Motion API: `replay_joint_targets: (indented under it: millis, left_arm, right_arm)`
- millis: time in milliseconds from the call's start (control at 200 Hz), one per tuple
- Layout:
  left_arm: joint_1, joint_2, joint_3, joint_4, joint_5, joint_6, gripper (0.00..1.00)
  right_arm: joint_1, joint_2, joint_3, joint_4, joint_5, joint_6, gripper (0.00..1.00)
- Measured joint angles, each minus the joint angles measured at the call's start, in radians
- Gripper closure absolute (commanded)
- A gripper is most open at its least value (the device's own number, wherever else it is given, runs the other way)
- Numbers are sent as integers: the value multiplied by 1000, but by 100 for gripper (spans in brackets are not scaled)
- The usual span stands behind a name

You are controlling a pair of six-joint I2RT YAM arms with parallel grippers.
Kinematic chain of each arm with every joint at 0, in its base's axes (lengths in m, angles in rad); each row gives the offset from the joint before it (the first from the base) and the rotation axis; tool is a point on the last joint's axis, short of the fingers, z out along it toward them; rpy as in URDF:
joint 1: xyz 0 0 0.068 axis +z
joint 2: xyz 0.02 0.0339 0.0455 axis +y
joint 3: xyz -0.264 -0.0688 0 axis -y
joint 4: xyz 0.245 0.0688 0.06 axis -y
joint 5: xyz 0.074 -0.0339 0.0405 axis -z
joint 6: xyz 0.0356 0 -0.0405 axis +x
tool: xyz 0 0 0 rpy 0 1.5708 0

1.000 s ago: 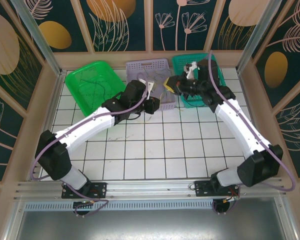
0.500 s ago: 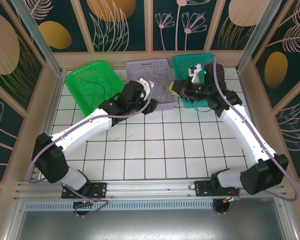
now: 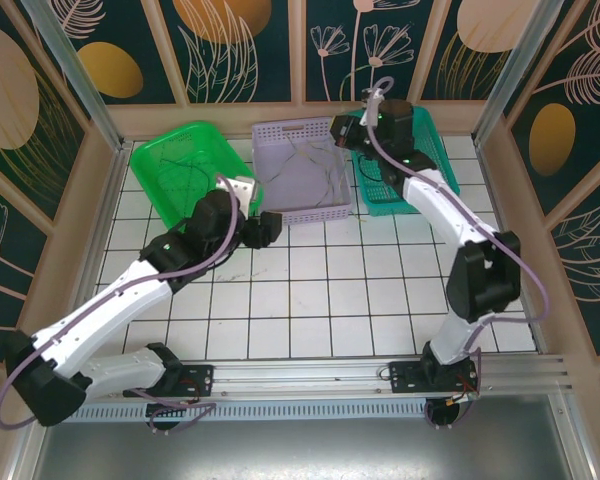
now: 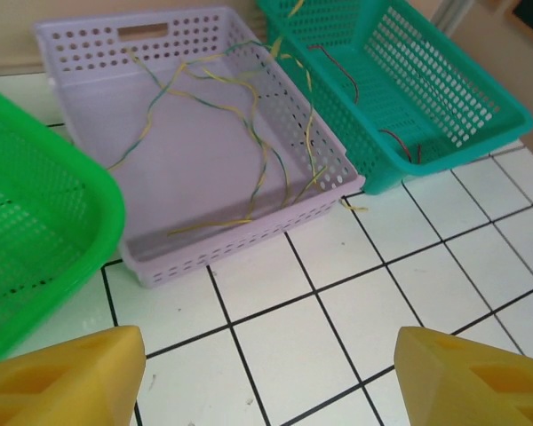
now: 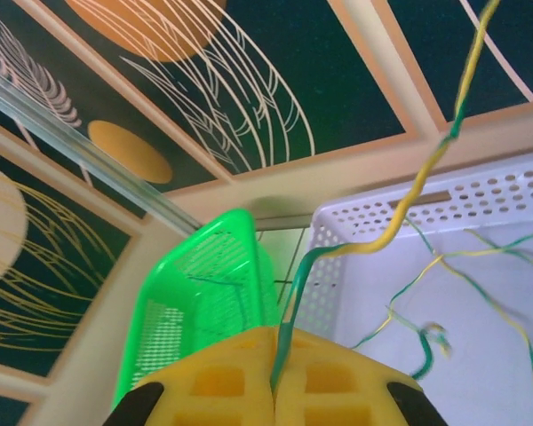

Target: Untangle the cables

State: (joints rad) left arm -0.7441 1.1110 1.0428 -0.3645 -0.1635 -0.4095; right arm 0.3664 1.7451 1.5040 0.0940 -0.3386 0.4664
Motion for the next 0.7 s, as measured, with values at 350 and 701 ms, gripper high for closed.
replay_joint_targets:
  millis: [350,701]
  left_arm:
    - [0,-187,-71,-34,-41,-159,27]
    - [0,-152,-98,-45,-35,-192,28]
  right_arm:
    - [115,301,0,96,-42,-129,100]
    - [116,351,43,-105,-161,-100,100]
